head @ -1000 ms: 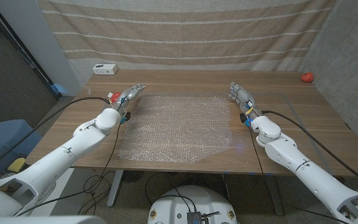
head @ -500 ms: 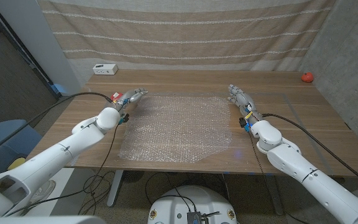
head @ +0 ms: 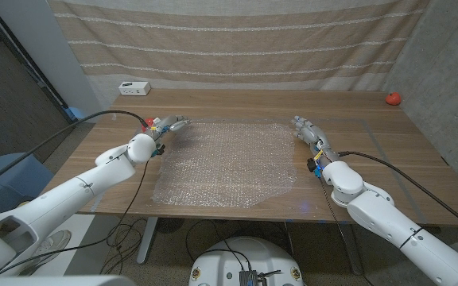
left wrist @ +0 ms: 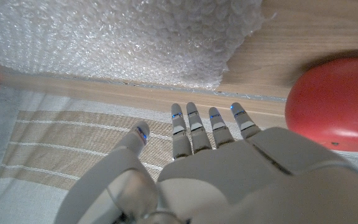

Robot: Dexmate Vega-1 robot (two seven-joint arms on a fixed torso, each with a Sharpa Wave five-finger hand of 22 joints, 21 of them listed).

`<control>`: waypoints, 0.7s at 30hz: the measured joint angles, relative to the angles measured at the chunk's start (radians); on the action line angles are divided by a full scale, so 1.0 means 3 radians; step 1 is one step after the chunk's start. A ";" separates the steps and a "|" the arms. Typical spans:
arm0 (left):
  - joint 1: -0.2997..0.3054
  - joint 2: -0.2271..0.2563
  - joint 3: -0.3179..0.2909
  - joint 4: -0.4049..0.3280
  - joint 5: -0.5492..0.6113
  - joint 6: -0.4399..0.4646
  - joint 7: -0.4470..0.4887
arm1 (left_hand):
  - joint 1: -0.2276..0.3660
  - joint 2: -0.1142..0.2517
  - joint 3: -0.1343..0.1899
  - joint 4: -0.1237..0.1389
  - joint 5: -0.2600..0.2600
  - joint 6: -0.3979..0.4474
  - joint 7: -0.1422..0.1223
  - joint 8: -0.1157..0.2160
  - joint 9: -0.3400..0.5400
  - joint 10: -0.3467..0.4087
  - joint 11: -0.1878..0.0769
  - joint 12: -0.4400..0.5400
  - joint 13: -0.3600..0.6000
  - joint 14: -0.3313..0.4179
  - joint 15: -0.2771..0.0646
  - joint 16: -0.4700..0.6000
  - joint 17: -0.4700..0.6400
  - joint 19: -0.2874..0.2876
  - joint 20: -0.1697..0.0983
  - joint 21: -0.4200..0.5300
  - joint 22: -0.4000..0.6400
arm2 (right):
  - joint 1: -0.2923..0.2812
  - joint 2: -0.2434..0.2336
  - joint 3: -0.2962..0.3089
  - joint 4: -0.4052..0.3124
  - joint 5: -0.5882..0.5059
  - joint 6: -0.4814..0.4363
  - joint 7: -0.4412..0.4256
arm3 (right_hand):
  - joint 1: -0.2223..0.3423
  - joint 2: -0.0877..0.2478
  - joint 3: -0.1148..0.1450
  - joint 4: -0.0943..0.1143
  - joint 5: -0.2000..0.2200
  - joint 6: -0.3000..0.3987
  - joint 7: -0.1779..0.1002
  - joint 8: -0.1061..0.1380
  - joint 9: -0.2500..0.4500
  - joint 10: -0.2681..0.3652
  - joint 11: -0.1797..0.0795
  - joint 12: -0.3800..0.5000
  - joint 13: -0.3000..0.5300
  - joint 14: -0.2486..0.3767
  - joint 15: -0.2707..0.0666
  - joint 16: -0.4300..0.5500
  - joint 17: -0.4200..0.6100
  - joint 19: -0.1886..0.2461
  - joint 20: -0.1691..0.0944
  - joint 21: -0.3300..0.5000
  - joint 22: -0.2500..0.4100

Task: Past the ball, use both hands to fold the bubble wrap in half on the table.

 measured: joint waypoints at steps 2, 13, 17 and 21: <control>-0.0017 0.0000 0.0013 0.0007 0.0042 0.0012 -0.0028 | 0.0000 0.0000 -0.0004 -0.0005 0.0000 0.0031 -0.0007 0.0000 0.0000 0.0050 0.0000 0.0000 0.0000 0.0033 -0.0005 0.0000 0.0006 0.0039 0.0004 0.0000 0.0000 | -0.0036 -0.0040 0.0004 -0.0099 -0.0008 -0.0092 -0.0036 | 0.0021 -0.0021 -0.0013 -0.0013 0.0000 0.0000 0.0000 0.0000 0.0000 0.0000 0.0000 0.0000 0.0000 0.0000 0.0000 0.0000 0.0000 0.0011 0.0011 0.0025 0.0000; -0.0158 -0.0038 0.0116 0.0137 0.0188 0.0021 -0.0169 | 0.0000 0.0000 -0.0004 -0.0005 0.0000 0.0155 0.0023 0.0000 0.0000 0.0195 -0.0017 0.0023 0.0000 0.0143 -0.0047 0.0000 0.0008 0.0083 -0.0044 -0.0019 0.0000 | -0.0180 -0.0183 0.0051 -0.0522 -0.0006 -0.0760 -0.0285 | 0.0024 -0.0053 -0.0039 -0.0039 -0.0012 0.0042 0.0006 0.0000 0.0000 0.0067 0.0005 0.0000 0.0017 0.0113 0.0006 0.0037 0.0016 0.0133 0.0038 0.0051 0.0000; -0.0204 -0.0064 0.0146 0.0197 0.0221 0.0000 -0.0211 | 0.0000 0.0000 -0.0004 -0.0005 0.0000 0.0173 0.0041 0.0000 0.0000 0.0195 -0.0017 0.0023 0.0000 0.0129 -0.0060 -0.0005 0.0008 0.0072 -0.0070 -0.0026 0.0000 | -0.0236 -0.0230 0.0083 -0.0678 0.0015 -0.0981 -0.0383 | 0.0024 -0.0053 -0.0050 -0.0050 -0.0012 0.0078 0.0017 0.0000 0.0000 0.0116 0.0018 0.0014 0.0017 0.0180 0.0009 0.0062 0.0016 0.0182 0.0061 0.0052 0.0000; -0.0240 -0.0088 0.0169 0.0254 0.0235 -0.0023 -0.0244 | 0.0000 0.0000 -0.0004 -0.0005 0.0000 0.0173 0.0041 0.0000 0.0000 0.0195 -0.0017 0.0008 0.0000 0.0135 -0.0091 -0.0022 0.0008 0.0062 -0.0079 -0.0031 0.0000 | -0.0284 -0.0267 0.0116 -0.0819 0.0039 -0.1193 -0.0475 | 0.0024 -0.0053 -0.0066 -0.0065 -0.0012 0.0152 0.0051 0.0000 0.0000 0.0259 0.0042 0.0046 0.0016 0.0364 0.0010 0.0118 0.0031 0.0372 0.0094 0.0109 0.0000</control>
